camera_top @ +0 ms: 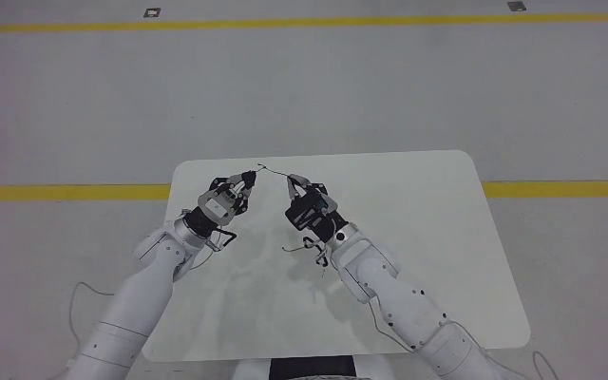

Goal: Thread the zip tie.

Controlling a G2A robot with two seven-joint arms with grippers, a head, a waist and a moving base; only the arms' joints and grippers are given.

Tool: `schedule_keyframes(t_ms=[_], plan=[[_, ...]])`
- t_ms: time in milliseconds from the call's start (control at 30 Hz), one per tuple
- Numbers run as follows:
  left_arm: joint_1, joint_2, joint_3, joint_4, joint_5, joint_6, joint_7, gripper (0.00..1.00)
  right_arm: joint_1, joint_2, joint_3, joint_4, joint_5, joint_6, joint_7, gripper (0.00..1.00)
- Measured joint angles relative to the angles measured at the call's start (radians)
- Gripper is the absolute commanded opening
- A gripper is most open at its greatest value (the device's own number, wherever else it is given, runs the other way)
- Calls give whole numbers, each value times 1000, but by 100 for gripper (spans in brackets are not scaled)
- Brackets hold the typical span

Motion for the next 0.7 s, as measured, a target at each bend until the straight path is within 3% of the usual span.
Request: schedule_keyframes(t_ms=[300,700], plan=[[0,0,0,0,0,0,0,0,15,28,-23,11,0,-42,9,0],[0,0,0,0,0,0,0,0,32,70,-67,4,0,0,45,0]])
